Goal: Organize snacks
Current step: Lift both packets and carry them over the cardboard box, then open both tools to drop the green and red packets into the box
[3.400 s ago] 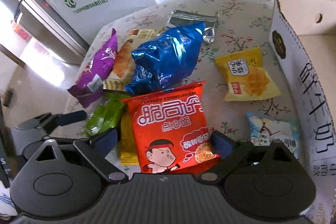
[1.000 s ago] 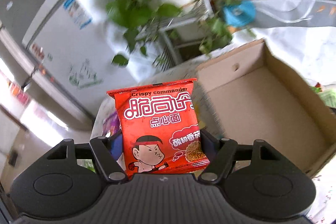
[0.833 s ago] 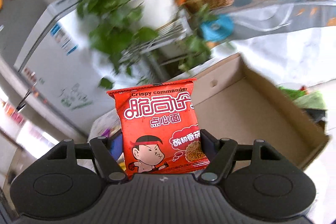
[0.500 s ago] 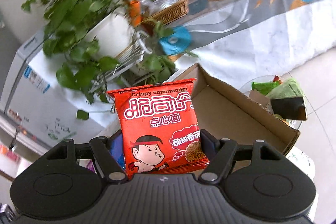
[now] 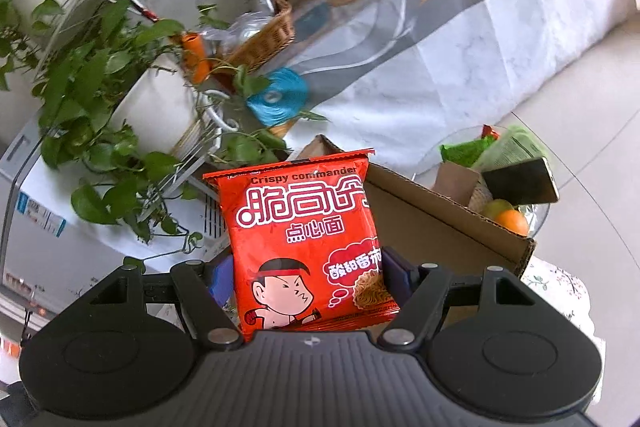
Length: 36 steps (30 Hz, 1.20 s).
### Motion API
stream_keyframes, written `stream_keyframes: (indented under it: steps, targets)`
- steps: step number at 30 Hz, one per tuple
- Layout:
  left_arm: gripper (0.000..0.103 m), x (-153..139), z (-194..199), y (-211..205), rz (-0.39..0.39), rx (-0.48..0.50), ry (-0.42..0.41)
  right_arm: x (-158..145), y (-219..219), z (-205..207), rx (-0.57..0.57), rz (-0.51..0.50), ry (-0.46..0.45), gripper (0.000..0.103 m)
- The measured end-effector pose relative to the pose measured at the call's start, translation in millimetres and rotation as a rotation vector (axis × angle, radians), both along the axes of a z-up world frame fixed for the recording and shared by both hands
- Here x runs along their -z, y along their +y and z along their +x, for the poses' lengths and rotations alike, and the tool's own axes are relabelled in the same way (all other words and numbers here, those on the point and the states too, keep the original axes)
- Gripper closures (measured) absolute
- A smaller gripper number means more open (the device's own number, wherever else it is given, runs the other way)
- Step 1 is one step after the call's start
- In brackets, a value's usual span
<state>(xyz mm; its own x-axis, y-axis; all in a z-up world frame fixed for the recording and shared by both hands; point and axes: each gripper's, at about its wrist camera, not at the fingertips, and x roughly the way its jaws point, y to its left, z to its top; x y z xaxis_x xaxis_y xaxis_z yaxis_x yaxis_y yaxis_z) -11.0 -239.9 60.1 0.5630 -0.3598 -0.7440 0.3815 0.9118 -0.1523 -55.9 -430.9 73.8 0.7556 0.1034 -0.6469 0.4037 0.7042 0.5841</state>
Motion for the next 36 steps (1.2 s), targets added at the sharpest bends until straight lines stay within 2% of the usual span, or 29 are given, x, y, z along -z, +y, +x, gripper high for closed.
stream_keyframes:
  steps: [7, 10, 12, 16, 21, 25, 36]
  targets:
    - [0.049, 11.6, 10.9, -21.6, 0.017, 0.013, 0.025, 6.1, -3.4, 4.5, 0.044, 0.009, 0.034, 0.025]
    - [0.036, 13.1, 14.1, -23.9, 0.019, 0.008, 0.027, 9.8, -5.8, 6.0, 0.08, 0.012, 0.054, 0.024]
    - [0.024, 10.7, 14.3, -21.6, 0.009, 0.007, 0.014, 11.3, -8.4, 6.2, 0.096, 0.03, 0.057, 0.017]
    - [0.02, 3.1, 15.4, -12.4, -0.005, 0.007, 0.002, 11.3, -8.8, 6.5, 0.097, 0.045, 0.054, 0.013]
    - [0.012, -12.4, 16.6, 9.4, 0.006, 0.003, -0.039, 9.1, -4.5, 9.5, 0.054, 0.055, 0.028, 0.01]
    - [0.012, -20.1, 20.6, 35.3, 0.031, -0.027, -0.071, 5.4, 5.0, 14.4, -0.003, 0.045, 0.002, 0.009]
    - [0.009, -32.4, 38.7, 113.3, 0.043, -0.152, -0.072, -5.3, 34.5, 27.8, -0.12, -0.058, -0.047, 0.007]
